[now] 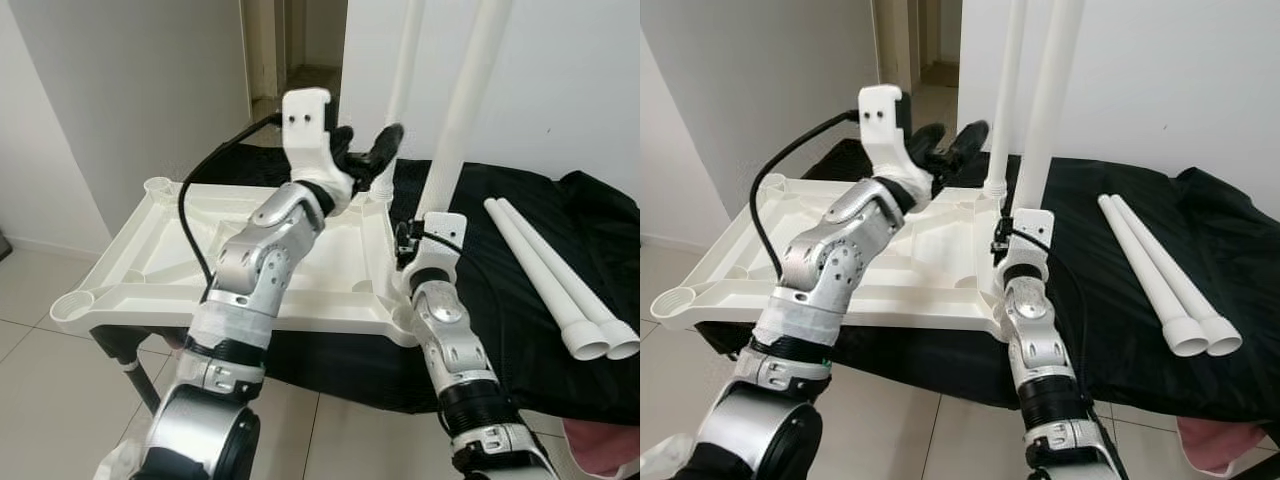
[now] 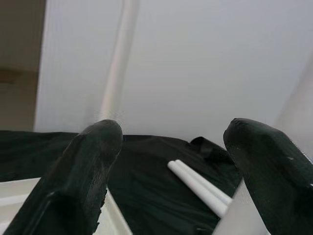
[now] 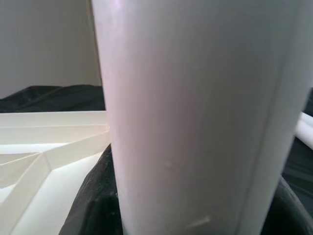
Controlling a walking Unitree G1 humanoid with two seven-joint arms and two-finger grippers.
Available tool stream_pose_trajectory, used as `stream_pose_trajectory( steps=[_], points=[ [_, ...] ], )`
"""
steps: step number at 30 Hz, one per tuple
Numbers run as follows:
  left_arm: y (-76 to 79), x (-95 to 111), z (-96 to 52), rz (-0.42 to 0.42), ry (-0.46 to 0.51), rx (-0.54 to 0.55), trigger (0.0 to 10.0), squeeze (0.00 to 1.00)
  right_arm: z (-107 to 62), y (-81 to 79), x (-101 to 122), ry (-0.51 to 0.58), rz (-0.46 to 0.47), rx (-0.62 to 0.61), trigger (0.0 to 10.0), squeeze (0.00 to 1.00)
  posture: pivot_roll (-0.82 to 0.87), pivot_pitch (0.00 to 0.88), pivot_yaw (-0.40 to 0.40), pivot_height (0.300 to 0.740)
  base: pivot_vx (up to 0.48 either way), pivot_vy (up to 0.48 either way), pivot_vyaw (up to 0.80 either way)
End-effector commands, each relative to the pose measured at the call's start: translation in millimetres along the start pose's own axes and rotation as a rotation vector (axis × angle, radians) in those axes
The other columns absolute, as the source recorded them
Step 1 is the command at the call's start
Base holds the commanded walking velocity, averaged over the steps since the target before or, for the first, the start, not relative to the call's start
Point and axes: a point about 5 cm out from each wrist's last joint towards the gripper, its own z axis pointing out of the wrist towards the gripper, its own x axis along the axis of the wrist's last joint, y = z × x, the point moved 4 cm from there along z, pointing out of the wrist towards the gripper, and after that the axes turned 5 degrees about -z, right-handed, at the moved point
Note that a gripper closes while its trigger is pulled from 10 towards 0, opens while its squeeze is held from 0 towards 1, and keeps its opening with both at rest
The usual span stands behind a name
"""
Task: Building children table
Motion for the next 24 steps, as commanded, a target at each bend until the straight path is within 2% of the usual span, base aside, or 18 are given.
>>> stream_pose_trajectory(
  steps=[1, 6, 10, 13, 18, 21, 23, 24],
  points=[
    [-0.3, -3, -6.0, 0.042, 0.002, -0.008, 10.0, 0.00, -3.1, 0.8, 4, 0.033, 0.003, 0.020, 10.0, 0.00, 0.00, 0.035, 0.016, 0.740, 0.000, 0.000, 0.00],
    [0.2, -10, -12.2, 0.049, -0.013, -0.023, 10.0, 0.00, -6.4, 1.4, 1, 0.031, 0.006, 0.035, 10.0, 0.00, 0.00, 0.041, 0.017, 0.740, 0.000, 0.000, 0.00],
    [2.5, -25, -23.5, 0.054, -0.049, -0.048, 10.0, 0.00, -12.0, 2.6, -4, 0.027, -0.017, 0.052, 10.0, 0.00, 0.00, 0.052, 0.015, 0.740, 0.000, 0.000, 0.00],
    [4.5, -45, -39.0, 0.078, -0.091, -0.071, 10.0, 0.00, -20.5, 1.1, -10, 0.034, -0.050, 0.097, 10.0, 0.00, 0.01, 0.062, 0.015, 0.740, 0.000, 0.000, 0.00],
    [5.0, -56, -47.4, 0.101, -0.114, -0.079, 10.0, 0.00, -26.5, -0.5, -13, 0.043, -0.060, 0.134, 10.0, 0.00, 0.01, 0.066, 0.014, 0.740, 0.000, 0.000, 0.00],
    [5.0, -67, -55.4, 0.121, -0.147, -0.085, 10.0, 0.00, -31.3, -0.6, -17, 0.037, -0.056, 0.154, 10.0, 0.00, 0.01, 0.074, 0.015, 0.740, 0.000, 0.000, 0.00],
    [9.5, -80, -66.3, 0.144, -0.194, -0.121, 10.0, 0.00, -36.3, 0.2, -24, 0.021, -0.055, 0.167, 10.0, 0.00, 0.01, 0.082, 0.018, 0.740, 0.000, 0.000, 0.00],
    [9.5, -80, -66.3, 0.144, -0.194, -0.121, 10.0, 0.00, -36.3, 0.2, -24, 0.021, -0.055, 0.167, 10.0, 0.00, 0.01, 0.082, 0.018, 0.740, 0.000, 0.000, 0.00]
  ],
)
